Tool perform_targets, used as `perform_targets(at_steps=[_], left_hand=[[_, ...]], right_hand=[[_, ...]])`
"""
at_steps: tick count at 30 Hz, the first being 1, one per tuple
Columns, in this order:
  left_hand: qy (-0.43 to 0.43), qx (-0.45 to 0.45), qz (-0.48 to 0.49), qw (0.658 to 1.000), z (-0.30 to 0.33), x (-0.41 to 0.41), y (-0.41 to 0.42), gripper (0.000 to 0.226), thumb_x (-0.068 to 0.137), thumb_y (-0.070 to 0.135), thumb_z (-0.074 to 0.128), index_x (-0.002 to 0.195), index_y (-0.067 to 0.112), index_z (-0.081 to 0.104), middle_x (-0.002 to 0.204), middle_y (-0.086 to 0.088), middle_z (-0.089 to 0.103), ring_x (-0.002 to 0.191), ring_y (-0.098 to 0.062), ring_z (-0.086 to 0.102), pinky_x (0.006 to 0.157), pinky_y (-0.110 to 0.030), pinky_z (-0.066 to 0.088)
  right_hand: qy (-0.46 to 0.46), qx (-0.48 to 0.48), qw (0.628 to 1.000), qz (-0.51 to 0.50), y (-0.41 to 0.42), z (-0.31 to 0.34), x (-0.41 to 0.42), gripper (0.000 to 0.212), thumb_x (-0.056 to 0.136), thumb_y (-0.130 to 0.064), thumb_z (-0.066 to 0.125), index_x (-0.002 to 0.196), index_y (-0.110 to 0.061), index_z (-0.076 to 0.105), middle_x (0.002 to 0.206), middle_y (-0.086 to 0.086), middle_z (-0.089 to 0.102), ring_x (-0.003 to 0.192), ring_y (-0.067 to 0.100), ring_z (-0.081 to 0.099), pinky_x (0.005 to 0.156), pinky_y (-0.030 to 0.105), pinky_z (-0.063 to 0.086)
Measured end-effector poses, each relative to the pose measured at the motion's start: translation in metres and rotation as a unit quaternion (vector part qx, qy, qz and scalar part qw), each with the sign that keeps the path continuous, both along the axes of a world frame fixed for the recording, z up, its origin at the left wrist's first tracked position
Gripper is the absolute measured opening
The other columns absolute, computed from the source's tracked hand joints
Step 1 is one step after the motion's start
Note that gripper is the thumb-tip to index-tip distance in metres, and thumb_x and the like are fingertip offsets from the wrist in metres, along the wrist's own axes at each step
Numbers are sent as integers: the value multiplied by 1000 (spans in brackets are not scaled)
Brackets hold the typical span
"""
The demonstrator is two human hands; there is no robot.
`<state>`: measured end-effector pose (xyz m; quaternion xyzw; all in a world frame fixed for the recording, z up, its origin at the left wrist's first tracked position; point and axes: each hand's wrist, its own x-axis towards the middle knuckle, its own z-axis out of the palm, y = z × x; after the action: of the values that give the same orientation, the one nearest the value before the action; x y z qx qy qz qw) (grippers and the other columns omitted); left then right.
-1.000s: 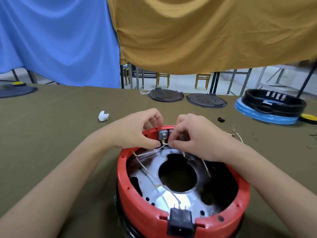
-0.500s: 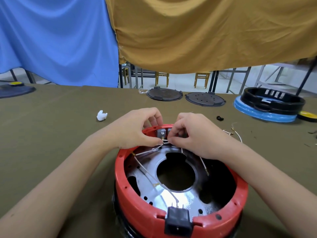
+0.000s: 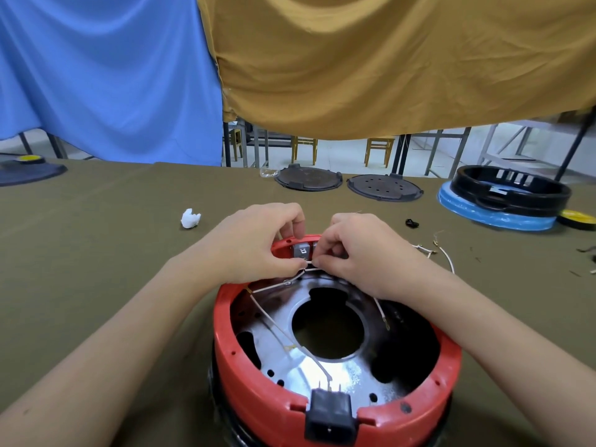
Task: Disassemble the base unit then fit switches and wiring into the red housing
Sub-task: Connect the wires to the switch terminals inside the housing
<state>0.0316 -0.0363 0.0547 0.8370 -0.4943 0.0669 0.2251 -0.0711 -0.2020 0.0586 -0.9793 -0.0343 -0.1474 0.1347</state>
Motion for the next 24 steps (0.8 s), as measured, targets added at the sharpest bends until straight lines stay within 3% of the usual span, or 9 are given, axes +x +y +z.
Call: perform_targets(at_steps=[3,6,14,24], left_hand=[[-19,-11,15,1000,-1,-3,-3,23,79,38,71,88,33,51,83,12,59,79,-7,57,72,-42,53],[12,-2,-3,1000,1,-2,-3,29,76,33,77,92,31,52,86,11,60,81,-8,57,74,-39,52],[47,4,-19,999,-1,-2,-3,43,69,40,77,104,34,53,96,9,60,81,-6,59,76,-34,52],[55,-8,-27,998,-1,-3,-3,42,72,39,80,105,33,54,96,7,59,80,-7,58,76,-34,52]], right_hand=[[-19,5,1000,-18,2,1,1,15,90,-28,65,81,-21,74,73,-10,49,67,7,50,57,23,36],[10,-24,1000,-8,6,0,-1,14,88,-29,64,79,-23,73,72,-9,51,72,16,56,63,30,47],[15,-58,998,21,5,0,-3,15,92,-29,60,87,-24,72,73,-11,38,65,2,36,63,28,30],[4,-78,997,23,7,0,-4,14,93,-29,58,87,-24,71,74,-11,38,69,7,35,63,29,33]])
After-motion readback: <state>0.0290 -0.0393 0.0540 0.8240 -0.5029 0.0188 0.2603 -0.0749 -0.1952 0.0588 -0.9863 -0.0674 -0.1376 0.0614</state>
